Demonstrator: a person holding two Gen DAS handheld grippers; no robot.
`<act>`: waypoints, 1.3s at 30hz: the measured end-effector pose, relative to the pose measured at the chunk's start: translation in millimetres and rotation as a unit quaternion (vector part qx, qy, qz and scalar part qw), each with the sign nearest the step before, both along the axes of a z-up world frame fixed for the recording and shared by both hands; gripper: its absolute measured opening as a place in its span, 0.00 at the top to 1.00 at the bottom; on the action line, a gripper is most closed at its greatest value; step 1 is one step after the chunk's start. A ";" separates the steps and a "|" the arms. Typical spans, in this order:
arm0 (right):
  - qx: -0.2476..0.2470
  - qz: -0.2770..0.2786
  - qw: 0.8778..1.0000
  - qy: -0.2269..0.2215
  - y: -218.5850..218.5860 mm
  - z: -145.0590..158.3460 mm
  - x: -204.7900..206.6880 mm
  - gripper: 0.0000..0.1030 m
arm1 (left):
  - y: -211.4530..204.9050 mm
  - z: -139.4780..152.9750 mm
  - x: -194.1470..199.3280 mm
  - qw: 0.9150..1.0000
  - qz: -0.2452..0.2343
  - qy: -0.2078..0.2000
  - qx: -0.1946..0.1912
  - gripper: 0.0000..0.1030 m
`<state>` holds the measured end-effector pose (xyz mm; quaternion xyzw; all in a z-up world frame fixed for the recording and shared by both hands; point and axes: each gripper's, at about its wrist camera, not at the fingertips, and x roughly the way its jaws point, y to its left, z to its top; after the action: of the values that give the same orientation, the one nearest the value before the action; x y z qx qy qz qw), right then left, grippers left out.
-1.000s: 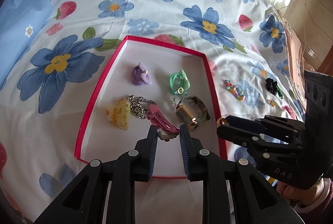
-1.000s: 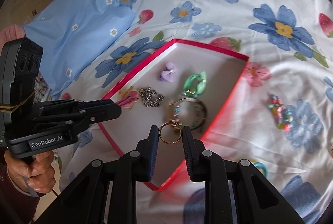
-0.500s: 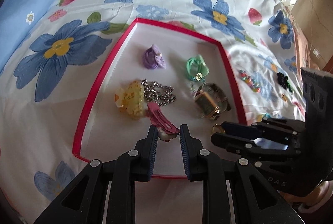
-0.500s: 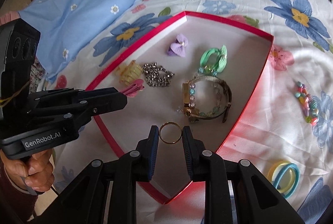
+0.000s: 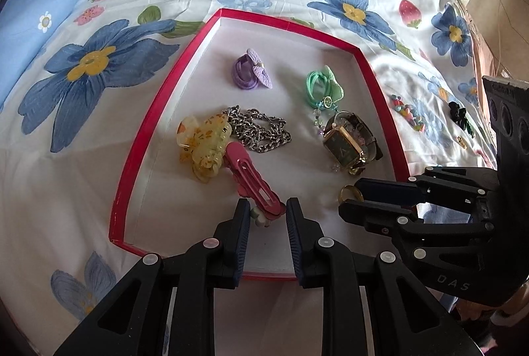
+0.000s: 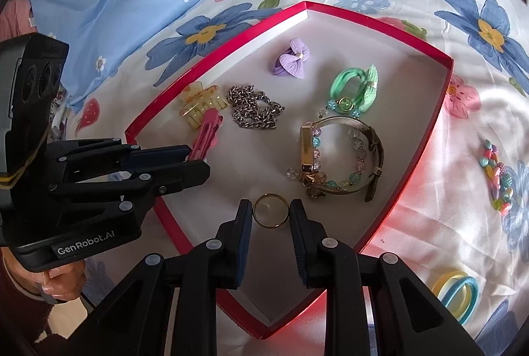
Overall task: Organize jewelry
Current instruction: 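Open both grippers to drop the ring and hair clip in the box, then grasp the yellow beaded bracelet with the right gripper while the left grasps the pastel beaded hair ties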
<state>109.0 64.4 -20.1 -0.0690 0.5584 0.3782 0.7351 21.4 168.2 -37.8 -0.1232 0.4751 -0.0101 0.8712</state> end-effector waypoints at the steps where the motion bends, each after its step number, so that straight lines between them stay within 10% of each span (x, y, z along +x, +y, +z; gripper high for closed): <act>1: 0.000 0.001 1.000 0.001 0.3 -0.2 0.5 0.77 | -0.1 0.0 -0.3 1.000 0.000 0.000 0.001 0.79; 20: 0.024 -0.015 1.000 0.008 -12.3 8.0 0.0 0.73 | -2.6 10.4 -5.1 1.000 0.006 -0.001 0.005 0.77; 27: 0.059 -0.051 0.997 -0.004 -43.1 29.3 -0.4 0.61 | -7.9 34.3 -19.3 1.000 0.008 -0.028 0.004 0.41; 39: 0.052 -0.188 0.980 -0.035 -157.6 45.3 -4.0 0.49 | -42.7 52.3 -18.4 0.999 -0.025 -0.035 -0.007 0.30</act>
<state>105.0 -93.2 25.2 0.0619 0.5146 0.2593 0.8149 2.9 125.5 14.5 -0.1164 0.4473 -0.0396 0.8859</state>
